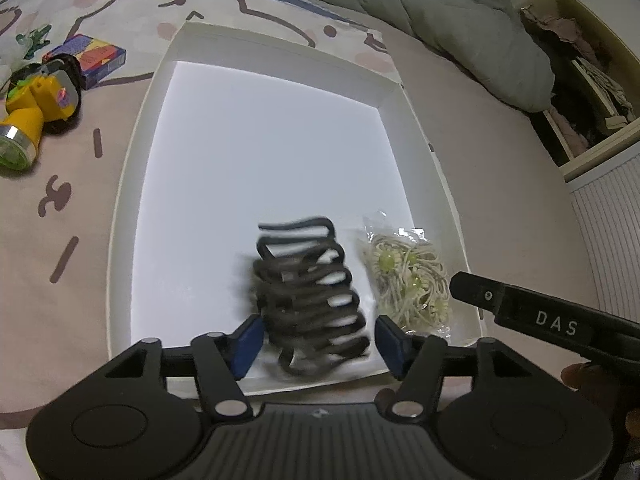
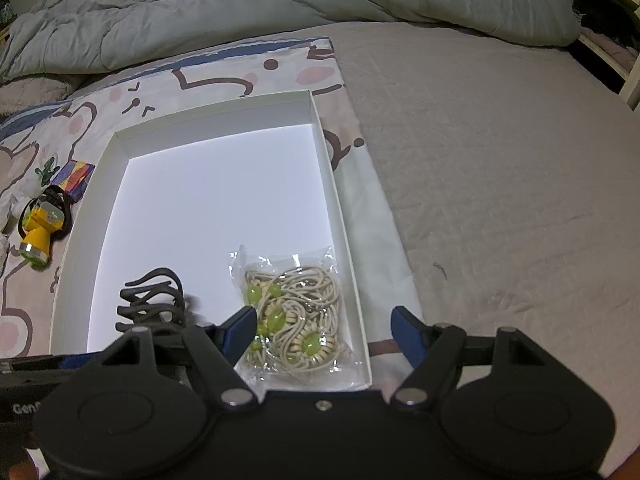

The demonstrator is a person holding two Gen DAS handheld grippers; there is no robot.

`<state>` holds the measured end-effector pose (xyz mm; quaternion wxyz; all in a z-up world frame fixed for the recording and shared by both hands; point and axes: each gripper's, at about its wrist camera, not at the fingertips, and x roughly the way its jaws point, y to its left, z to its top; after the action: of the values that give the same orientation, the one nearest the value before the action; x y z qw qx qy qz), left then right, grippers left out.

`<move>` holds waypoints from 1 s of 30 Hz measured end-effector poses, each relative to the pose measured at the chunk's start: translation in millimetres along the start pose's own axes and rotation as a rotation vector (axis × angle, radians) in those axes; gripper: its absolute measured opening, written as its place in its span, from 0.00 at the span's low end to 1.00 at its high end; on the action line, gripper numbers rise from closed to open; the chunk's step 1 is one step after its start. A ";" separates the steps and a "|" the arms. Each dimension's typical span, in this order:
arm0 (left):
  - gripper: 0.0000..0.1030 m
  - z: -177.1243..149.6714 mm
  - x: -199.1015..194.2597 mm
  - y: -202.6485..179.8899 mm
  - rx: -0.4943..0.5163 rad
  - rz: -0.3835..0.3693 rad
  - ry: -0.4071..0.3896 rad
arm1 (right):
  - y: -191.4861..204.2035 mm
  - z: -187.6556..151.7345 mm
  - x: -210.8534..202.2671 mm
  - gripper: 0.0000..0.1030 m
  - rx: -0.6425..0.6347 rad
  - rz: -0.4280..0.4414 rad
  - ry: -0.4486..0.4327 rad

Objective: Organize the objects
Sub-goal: 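Lower and release the spring with the left tool while the right tool releases the bead bag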

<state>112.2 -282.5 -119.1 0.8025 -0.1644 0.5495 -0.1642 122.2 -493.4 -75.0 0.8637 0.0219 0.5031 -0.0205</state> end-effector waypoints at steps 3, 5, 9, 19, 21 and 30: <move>0.69 0.6 -5.4 1.2 0.006 -0.009 -0.005 | 0.5 -1.1 -2.6 0.72 0.000 0.005 -0.004; 0.69 1.3 -9.7 1.7 0.015 -0.009 -0.012 | 0.6 -1.9 -4.0 0.72 -0.001 0.005 -0.006; 0.70 5.0 -16.3 2.4 0.036 0.006 -0.028 | 0.4 -3.5 -8.6 0.72 0.006 0.008 -0.012; 0.80 15.2 -37.0 1.5 0.144 0.066 -0.084 | 2.2 -8.2 -38.7 0.76 0.033 0.053 -0.083; 0.88 17.2 -42.5 2.9 0.151 0.077 -0.099 | 3.7 -9.8 -45.3 0.77 0.038 0.059 -0.098; 1.00 19.1 -59.2 1.4 0.233 0.138 -0.127 | 3.1 -17.9 -66.0 0.85 0.065 0.042 -0.140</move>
<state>110.0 -253.4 -64.2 0.8586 -0.0418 0.4850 -0.1606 74.3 -488.4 -26.3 0.8959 0.0590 0.4399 -0.0199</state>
